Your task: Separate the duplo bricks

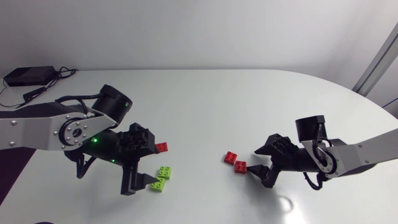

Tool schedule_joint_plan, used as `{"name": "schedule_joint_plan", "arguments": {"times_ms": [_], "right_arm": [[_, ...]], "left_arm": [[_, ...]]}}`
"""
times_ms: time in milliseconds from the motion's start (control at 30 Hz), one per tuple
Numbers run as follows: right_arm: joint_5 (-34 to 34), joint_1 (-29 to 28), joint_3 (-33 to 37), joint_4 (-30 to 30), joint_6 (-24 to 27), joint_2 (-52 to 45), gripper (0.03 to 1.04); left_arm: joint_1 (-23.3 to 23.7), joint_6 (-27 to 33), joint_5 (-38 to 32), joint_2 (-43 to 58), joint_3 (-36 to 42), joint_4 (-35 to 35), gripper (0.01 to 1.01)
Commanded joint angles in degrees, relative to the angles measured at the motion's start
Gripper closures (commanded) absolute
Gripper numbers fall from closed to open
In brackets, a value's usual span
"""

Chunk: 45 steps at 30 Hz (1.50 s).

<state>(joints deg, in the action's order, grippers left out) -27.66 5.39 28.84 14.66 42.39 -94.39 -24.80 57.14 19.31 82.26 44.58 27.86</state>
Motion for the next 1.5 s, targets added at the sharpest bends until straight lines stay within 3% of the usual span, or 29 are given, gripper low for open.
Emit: {"name": "schedule_joint_plan", "arguments": {"times_ms": [0,233,500,667,800,933,1100,1233,1333,1467], "right_arm": [[0.5,1.0,1.0,0.9,-1.8,-1.3,0.19],[0.8,-0.6,0.8,0.9,-1.6,0.4,0.19],[0.4,-7.9,0.2,-6.0,-1.7,15.2,0.15],[3.0,-9.5,1.0,-7.1,-5.9,21.6,0.07],[5.4,-9.7,0.5,-6.7,-8.8,24.8,0.07],[8.6,-10.6,0.3,-6.6,-10.7,29.6,0.07],[11.0,-11.5,2.3,-11.2,-12.9,37.3,0.07],[11.0,-12.7,5.2,-18.3,-14.5,36.5,0.07],[10.7,-13.2,4.8,-19.8,-15.0,38.6,0.07],[10.9,-15.2,3.2,-20.5,-20.0,47.0,0.07]], "left_arm": [[-0.3,-0.2,0.6,-1.0,0.6,0.5,0.049],[-0.2,-0.7,0.6,-1.0,0.5,0.5,0.049],[2.8,-5.9,0.8,-3.8,2.6,-0.1,0.049],[8.1,-12.5,1.0,-4.0,4.6,-5.2,0.049],[12.3,-16.6,0.6,-4.0,4.3,-8.8,0.046],[13.7,-20.2,-4.2,-6.7,4.3,-9.2,0.046],[15.3,-24.2,-8.9,-11.9,4.8,-8.0,0.046],[17.9,-27.9,-10.4,-13.4,5.6,-4.8,0.044],[18.5,-28.5,-10.5,-16.8,4.0,-3.5,0.044],[18.6,-29.9,-11.1,-23.0,2.0,-1.9,0.043]]}}
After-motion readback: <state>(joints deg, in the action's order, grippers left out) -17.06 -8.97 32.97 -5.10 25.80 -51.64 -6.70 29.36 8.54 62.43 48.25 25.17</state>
